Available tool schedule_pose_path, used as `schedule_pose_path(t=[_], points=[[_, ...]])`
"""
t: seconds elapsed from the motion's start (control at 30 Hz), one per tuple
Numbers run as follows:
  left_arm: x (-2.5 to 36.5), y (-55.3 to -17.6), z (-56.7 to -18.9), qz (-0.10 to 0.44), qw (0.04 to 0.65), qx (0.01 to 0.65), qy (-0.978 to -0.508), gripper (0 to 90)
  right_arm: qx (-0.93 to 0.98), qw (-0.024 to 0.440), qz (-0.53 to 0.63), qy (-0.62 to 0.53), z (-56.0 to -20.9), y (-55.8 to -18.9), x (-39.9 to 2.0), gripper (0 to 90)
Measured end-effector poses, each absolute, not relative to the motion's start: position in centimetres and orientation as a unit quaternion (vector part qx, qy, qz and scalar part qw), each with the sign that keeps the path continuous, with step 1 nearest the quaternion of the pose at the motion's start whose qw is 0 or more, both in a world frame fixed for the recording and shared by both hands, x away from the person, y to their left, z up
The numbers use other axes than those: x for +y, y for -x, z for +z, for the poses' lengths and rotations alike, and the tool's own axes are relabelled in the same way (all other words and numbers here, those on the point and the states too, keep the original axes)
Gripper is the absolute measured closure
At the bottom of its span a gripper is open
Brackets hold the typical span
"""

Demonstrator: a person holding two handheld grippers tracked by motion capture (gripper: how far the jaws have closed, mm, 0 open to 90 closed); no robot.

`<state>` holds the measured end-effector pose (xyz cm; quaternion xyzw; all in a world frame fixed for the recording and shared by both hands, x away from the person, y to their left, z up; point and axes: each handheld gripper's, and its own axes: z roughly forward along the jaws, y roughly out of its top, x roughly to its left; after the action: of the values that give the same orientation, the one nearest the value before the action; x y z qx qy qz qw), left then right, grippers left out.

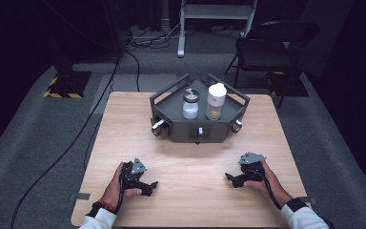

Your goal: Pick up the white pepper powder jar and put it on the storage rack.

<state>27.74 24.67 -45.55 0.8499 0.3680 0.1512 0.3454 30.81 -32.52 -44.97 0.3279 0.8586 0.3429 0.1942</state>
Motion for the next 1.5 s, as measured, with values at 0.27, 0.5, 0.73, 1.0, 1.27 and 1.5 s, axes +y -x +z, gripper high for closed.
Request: schedule_pose_path(t=[0.27,0.5,0.73,1.0,1.27,1.5], points=[[24.7,-27.7,-45.5,0.15,0.345,0.369,-0.85,0.3,0.852,0.161,0.351,-0.353,-45.1,-31.8,-33.3,0.0],[24.6,-27.7,-45.6,0.152,0.345,0.369,-0.849,0.3,0.855,0.157,0.352,-0.348,-45.0,-32.1,-33.5,0.0],[24.6,-27.7,-45.5,0.151,0.345,0.37,-0.849,0.3,0.854,0.157,0.352,-0.348,-45.0,-32.1,-33.5,0.0],[24.7,-27.8,-45.5,0.15,0.345,0.367,-0.85,0.2,0.854,0.158,0.352,-0.348,-45.0,-32.1,-33.4,0.0],[24.7,-27.8,-45.5,0.151,0.345,0.368,-0.85,0.3,0.855,0.158,0.352,-0.347,-45.0,-32.1,-33.4,0.0],[24.7,-27.7,-45.5,0.151,0.345,0.368,-0.85,0.3,0.855,0.158,0.352,-0.347,-45.0,-32.1,-33.4,0.0]])
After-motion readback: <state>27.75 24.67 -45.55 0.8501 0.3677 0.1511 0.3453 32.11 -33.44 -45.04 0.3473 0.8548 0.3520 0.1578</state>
